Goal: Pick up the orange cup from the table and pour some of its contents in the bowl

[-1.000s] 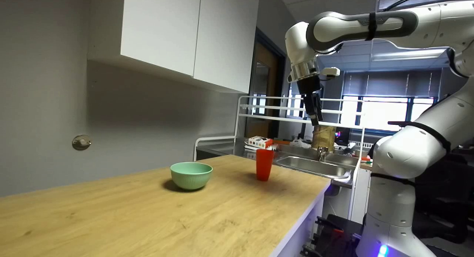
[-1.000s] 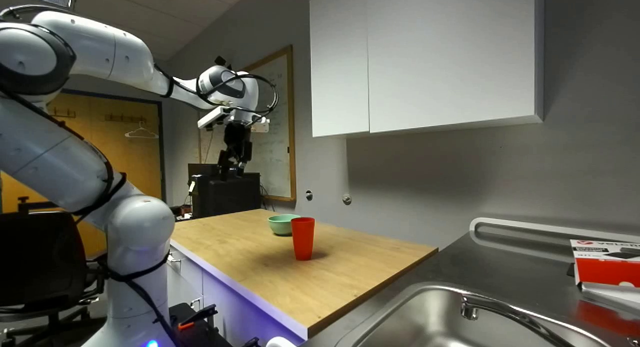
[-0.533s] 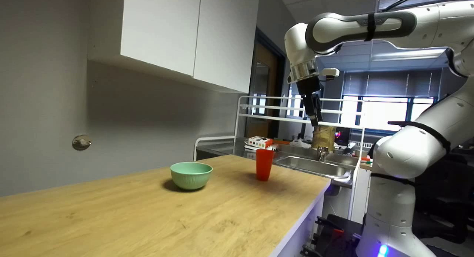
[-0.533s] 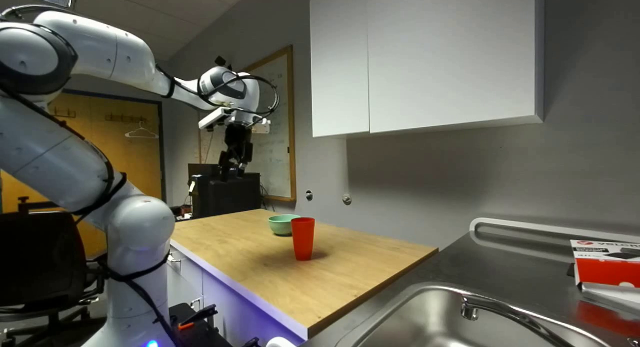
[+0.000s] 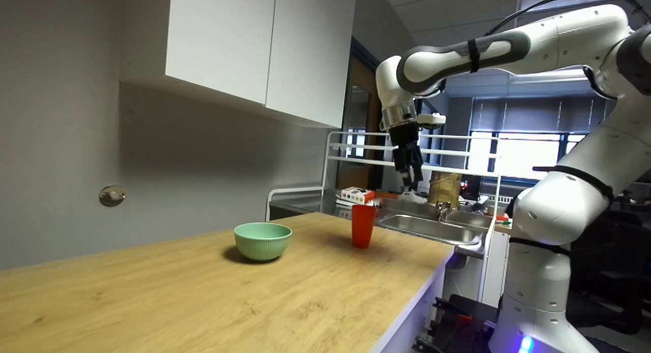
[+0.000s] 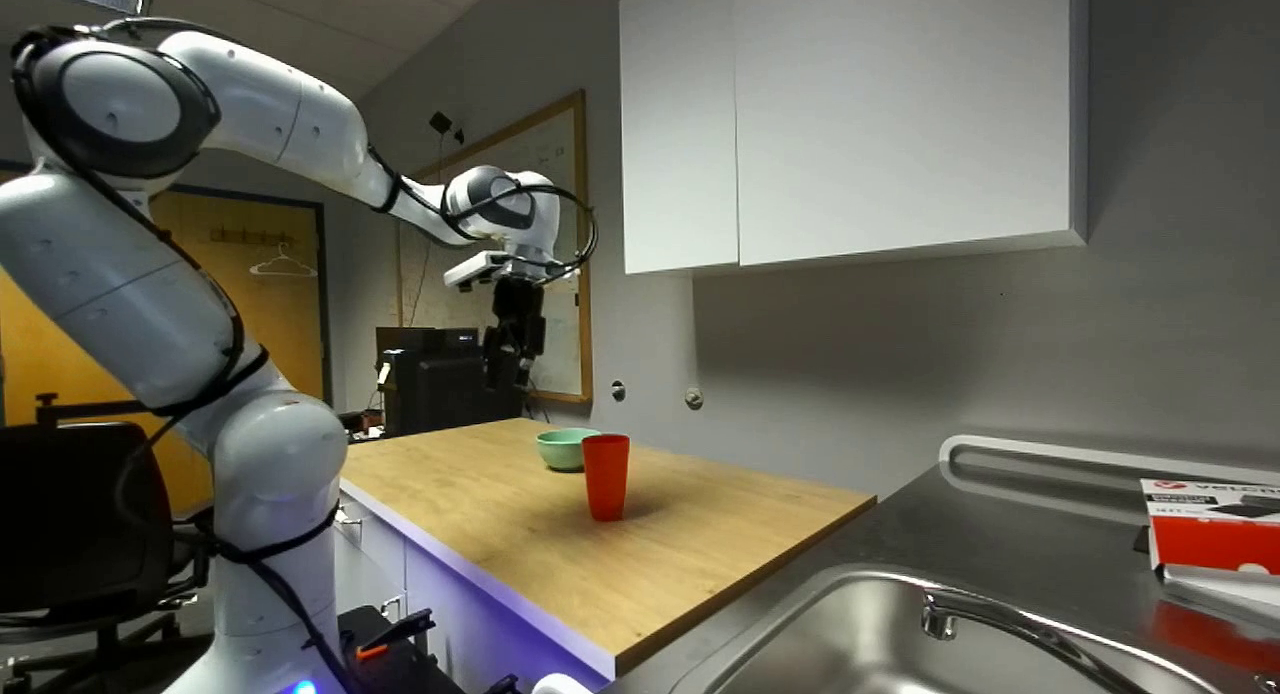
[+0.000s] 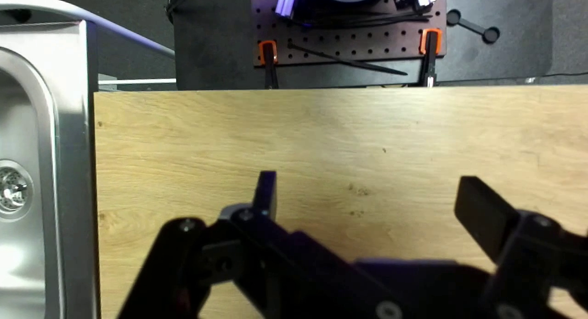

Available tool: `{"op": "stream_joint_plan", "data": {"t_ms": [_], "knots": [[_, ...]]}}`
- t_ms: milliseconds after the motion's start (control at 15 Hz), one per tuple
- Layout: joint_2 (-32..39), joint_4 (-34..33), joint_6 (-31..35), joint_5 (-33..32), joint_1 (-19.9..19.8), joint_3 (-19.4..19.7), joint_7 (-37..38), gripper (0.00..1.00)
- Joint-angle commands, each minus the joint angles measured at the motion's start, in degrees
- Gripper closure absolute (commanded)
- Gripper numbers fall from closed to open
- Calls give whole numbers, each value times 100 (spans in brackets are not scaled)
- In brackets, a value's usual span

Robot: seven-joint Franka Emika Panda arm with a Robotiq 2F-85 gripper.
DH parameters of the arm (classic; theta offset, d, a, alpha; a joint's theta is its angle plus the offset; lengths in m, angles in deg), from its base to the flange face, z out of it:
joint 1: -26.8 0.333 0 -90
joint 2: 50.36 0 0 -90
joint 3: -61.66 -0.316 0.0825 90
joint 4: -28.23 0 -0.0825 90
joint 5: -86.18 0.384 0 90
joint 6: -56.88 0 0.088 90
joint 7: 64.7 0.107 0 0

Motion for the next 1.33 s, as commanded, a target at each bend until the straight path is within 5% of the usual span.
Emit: {"op": "stream_joint_plan", "data": {"t_ms": [0, 533, 1200, 1267], "knots": [[598, -100, 498, 84, -227, 263, 294, 0], [1333, -53, 1832, 817, -677, 799, 848, 0], [1904, -44, 2712, 869, -929, 847, 1645, 0], [1944, -33, 2745, 855, -949, 854, 1695, 25]]}}
